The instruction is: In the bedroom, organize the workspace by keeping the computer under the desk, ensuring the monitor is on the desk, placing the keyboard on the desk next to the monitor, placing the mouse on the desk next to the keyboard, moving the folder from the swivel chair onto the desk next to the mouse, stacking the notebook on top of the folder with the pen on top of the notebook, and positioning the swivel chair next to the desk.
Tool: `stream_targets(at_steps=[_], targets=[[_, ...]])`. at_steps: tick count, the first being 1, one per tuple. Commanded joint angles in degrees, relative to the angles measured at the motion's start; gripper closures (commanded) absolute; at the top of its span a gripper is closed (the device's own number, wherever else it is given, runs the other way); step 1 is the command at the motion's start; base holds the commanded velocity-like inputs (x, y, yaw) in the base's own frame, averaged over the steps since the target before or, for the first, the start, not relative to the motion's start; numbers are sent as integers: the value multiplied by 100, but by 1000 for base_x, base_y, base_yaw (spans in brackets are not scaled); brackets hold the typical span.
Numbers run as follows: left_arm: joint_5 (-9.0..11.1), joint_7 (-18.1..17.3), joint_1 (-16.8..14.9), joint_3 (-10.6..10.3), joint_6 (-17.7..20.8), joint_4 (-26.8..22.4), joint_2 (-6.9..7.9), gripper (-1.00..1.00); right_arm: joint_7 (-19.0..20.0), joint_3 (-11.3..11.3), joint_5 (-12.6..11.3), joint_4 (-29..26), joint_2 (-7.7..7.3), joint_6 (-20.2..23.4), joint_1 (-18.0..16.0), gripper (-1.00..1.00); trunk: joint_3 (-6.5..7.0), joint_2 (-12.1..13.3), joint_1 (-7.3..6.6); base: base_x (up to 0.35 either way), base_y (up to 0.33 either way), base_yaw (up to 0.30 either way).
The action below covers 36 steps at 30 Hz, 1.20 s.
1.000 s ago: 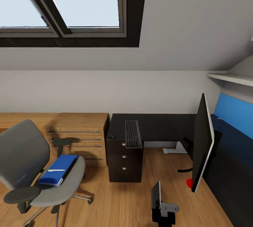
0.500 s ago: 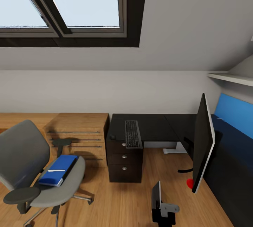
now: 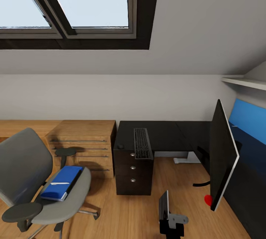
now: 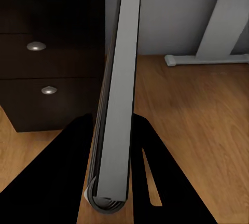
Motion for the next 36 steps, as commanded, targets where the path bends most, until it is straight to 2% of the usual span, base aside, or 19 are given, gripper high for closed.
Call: stream_targets(at_steps=[1, 11, 26, 29, 36], targets=[[56, 38, 1, -20, 3, -12, 4, -100, -46, 47, -11, 5, -3, -7, -6, 100, -8, -7, 2, 22, 38, 0], [56, 34, 1, -26, 11, 11, 3, -100, -46, 40, -12, 5, -11, -8, -6, 100, -8, -7, 2, 80, 132, 0], [43, 33, 1, -101, -1, 119, -43, -100, -46, 39, -15, -4, -10, -11, -6, 100, -8, -7, 2, 57, 44, 0], [39, 33, 1, -171, -7, 116, -114, -100, -47, 33, -20, -16, -7, -18, -6, 100, -8, -7, 2, 12, 8, 0], [38, 40, 1, -372, -6, -146, -143, -100, -53, 31, -17, -28, -10, -277, -6, 100, -8, -7, 2, 3, 2, 0]])
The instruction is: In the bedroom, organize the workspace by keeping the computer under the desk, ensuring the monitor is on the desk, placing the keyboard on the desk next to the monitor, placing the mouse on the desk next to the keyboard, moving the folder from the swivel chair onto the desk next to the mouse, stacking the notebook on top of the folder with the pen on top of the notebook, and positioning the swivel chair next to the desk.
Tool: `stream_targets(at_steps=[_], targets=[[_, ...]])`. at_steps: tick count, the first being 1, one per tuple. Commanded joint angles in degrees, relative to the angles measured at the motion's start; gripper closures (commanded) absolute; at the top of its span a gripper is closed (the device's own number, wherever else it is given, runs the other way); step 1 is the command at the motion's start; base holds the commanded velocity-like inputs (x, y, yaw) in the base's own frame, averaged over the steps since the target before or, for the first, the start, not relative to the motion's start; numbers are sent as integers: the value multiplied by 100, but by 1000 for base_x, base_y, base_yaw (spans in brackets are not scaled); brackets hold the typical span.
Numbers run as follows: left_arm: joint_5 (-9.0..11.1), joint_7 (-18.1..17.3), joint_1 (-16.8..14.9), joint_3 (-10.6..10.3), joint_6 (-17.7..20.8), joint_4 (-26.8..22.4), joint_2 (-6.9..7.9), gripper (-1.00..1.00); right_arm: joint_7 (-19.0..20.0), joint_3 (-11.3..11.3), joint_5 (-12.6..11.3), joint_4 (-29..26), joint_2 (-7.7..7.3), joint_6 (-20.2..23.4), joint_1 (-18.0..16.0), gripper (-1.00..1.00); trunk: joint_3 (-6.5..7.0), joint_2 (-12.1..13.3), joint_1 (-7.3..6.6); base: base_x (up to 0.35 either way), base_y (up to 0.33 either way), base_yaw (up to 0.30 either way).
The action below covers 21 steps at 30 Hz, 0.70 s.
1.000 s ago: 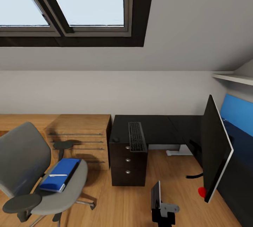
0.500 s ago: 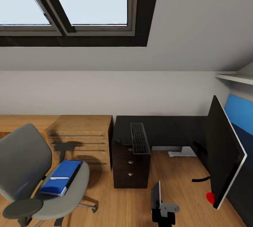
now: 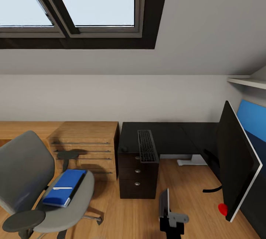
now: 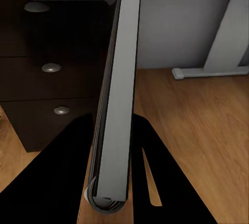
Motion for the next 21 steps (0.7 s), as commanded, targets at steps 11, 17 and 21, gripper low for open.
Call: stream_targets(at_steps=[11, 17, 21], targets=[[56, 48, 0, -489, 82, -1041, 16, -100, -89, 4, -69, -597, -1, -381, -5, 100, -8, -7, 2, 0, 0, 0], [50, 79, 0, -503, 1135, -1920, 17, -100, -100, -135, -432, -1379, -4, -361, -5, 100, -8, -7, 2, 0, 0, 0], [53, 387, 0, -497, 1763, -2266, 15, -100, -100, -321, -1225, -1907, -11, -261, -5, 100, -8, -7, 2, 0, 0, 0]])
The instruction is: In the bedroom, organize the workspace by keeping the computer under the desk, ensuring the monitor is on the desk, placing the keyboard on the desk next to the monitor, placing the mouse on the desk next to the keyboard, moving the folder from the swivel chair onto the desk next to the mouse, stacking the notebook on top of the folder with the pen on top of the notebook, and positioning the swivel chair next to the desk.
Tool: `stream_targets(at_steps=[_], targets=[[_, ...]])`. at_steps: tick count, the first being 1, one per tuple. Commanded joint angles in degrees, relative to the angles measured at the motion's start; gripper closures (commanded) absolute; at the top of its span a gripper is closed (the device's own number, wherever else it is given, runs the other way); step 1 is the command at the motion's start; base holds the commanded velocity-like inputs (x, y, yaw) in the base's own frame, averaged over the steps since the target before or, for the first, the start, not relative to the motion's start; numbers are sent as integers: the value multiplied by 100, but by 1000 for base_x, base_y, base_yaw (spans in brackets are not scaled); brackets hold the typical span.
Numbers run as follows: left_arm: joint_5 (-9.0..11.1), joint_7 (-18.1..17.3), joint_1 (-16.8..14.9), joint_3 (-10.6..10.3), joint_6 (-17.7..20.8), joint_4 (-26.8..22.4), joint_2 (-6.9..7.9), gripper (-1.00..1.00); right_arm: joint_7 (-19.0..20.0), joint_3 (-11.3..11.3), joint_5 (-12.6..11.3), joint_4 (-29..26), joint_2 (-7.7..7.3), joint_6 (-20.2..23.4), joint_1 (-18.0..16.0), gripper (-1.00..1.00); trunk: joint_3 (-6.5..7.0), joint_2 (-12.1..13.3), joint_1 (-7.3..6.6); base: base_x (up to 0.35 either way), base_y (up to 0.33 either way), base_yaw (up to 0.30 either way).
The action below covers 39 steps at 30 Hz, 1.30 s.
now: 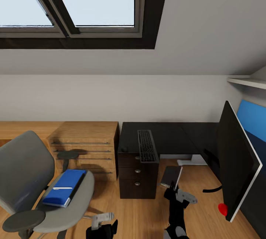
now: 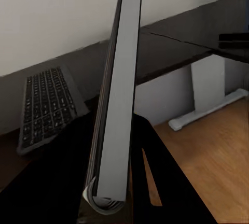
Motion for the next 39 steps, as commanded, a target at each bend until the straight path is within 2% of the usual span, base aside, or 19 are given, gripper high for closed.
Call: stream_targets(at_steps=[1, 3, 4, 5, 8, 9, 10, 11, 13, 17, 33, 39], targets=[[65, 216, -1, -7, 115, -145, -3, -100, -26, 4, -298, -236, -9, 118, -3, 100, -9, -7, 2, 0, 0, 0], [74, 549, -1, -6, 217, -437, -28, -100, -19, -35, -743, -753, -29, 521, -3, 100, -9, -7, 2, 0, 0, 0], [82, 748, -1, -6, 264, -614, -92, -100, -11, -54, -1056, -1112, -45, 849, -3, 100, -9, -7, 2, 0, 0, 0], [82, 802, -1, -6, 277, -653, -118, -100, -8, -63, -1158, -1212, -48, 945, -5, 100, -9, -7, 2, 0, 0, 0], [87, 1285, -2, -4, 309, -824, -255, -100, 0, -103, -1836, -1550, -58, 1372, -43, 100, -9, -7, 2, 0, 0, 0], [96, 1712, -1, 10, 310, -906, -315, -100, 15, -110, -2617, -1632, -53, 1535, -192, 100, -9, -7, 2, 0, 0, 0], [97, 1767, -1, 61, 306, -916, -317, -100, 19, -110, -2846, -1637, -52, 1556, -240, 100, -9, -7, 2, 0, 0, 0], [97, 1787, -1, 99, 303, -918, -320, -100, 21, -109, -2951, -1639, -51, 1563, -258, 100, -9, -7, 2, 0, 0, 0], [98, 1835, -2, 260, 292, -918, -323, -100, 25, -117, -3321, -1658, -59, 1579, -305, 100, -9, -7, 2, 0, 0, 0], [105, 1856, -2, 329, 295, -916, -329, -100, 35, -77, -3543, -1650, -46, 1541, -328, 100, -9, -7, 2, 0, 0, 0], [104, 1841, -3, 329, 295, -892, -321, -100, 41, -100, -3499, -1674, -74, 1496, -329, 100, -9, -7, 2, 90, 0, 0], [107, 1840, -5, 329, 295, -887, -321, -100, 37, -100, -3493, -1671, -150, 1496, -329, 100, -9, -7, 2, 7, 0, 0]])
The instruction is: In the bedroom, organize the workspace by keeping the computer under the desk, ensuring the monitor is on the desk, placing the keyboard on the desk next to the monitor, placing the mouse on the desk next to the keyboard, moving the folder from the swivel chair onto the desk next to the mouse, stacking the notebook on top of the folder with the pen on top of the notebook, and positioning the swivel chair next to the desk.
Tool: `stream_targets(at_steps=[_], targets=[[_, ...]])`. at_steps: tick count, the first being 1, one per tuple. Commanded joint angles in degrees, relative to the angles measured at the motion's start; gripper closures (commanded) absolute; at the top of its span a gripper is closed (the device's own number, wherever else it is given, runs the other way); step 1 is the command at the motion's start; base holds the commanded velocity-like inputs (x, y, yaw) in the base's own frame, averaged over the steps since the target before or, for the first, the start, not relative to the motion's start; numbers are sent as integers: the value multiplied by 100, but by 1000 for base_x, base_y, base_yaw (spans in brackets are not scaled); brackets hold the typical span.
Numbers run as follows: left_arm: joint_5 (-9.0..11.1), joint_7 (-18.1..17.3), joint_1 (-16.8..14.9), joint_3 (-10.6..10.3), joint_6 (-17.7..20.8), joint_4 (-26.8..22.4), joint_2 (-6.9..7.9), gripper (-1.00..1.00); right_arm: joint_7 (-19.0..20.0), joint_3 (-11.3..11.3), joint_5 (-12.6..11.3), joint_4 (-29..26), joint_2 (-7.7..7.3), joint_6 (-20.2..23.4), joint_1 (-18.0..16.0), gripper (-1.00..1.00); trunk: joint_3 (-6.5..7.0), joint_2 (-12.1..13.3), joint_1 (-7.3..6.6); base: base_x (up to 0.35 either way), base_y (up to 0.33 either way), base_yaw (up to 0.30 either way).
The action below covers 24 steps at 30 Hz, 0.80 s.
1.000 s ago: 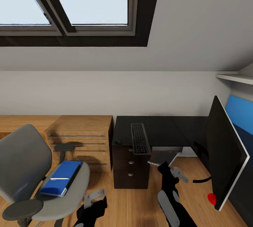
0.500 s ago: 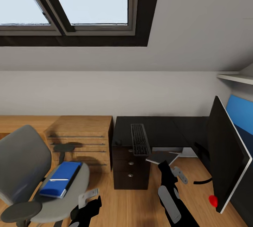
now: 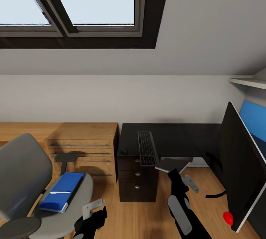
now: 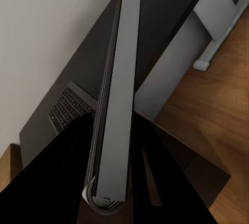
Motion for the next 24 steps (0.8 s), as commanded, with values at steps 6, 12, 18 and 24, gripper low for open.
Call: stream_targets(at_steps=[6, 12, 18, 24], targets=[[45, 38, 1, -6, 14, -9, 1, -100, -17, 17, -47, 0, -20, -37, -4, 100, -8, -7, 2, 179, 115, 0], [45, 41, 1, -14, 14, -5, 1, -100, -11, 15, -47, -3, -26, -106, -4, 100, -8, -7, 2, 107, 90, 0], [38, 39, 1, -18, 13, 21, 1, -100, -10, 9, -45, 9, -69, -177, 3, 100, -8, -7, 2, 4, 147, -177], [36, 38, 2, -28, 14, 21, 1, -100, -10, 17, -43, 19, -68, -178, 1, 100, -8, -7, 2, 28, 101, -221]])
